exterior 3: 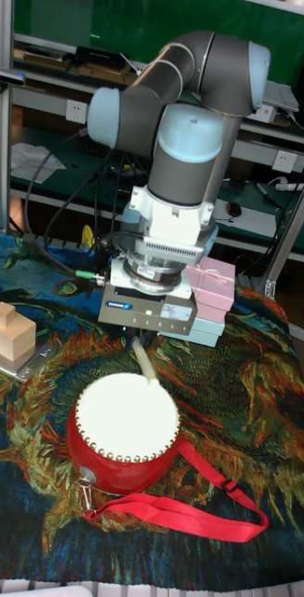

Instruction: Play the drum

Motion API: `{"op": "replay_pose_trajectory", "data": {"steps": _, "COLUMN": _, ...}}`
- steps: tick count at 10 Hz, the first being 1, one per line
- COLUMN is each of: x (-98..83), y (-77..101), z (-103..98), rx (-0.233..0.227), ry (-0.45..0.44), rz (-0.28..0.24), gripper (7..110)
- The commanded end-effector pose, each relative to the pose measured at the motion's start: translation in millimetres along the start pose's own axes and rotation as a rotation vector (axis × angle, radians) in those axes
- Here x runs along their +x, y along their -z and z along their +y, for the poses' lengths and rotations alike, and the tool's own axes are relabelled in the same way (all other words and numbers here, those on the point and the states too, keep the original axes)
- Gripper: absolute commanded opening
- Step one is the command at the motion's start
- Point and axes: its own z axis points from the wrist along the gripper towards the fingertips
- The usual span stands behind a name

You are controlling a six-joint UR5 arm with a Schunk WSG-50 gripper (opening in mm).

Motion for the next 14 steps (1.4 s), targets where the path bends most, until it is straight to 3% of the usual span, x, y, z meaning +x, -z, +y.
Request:
{"op": "replay_pose_trajectory", "data": {"steps": 1, "x": -8.8, "y": -7.9, "z": -0.2, "rx": -0.008, "ry": -0.008, "rz": -0.010, "gripper": 7}}
{"op": "replay_pose_trajectory", "data": {"steps": 14, "x": -14.1, "y": -19.4, "z": 3.4, "rx": -0.021, "ry": -0.026, "rz": 0.001, "gripper": 7}}
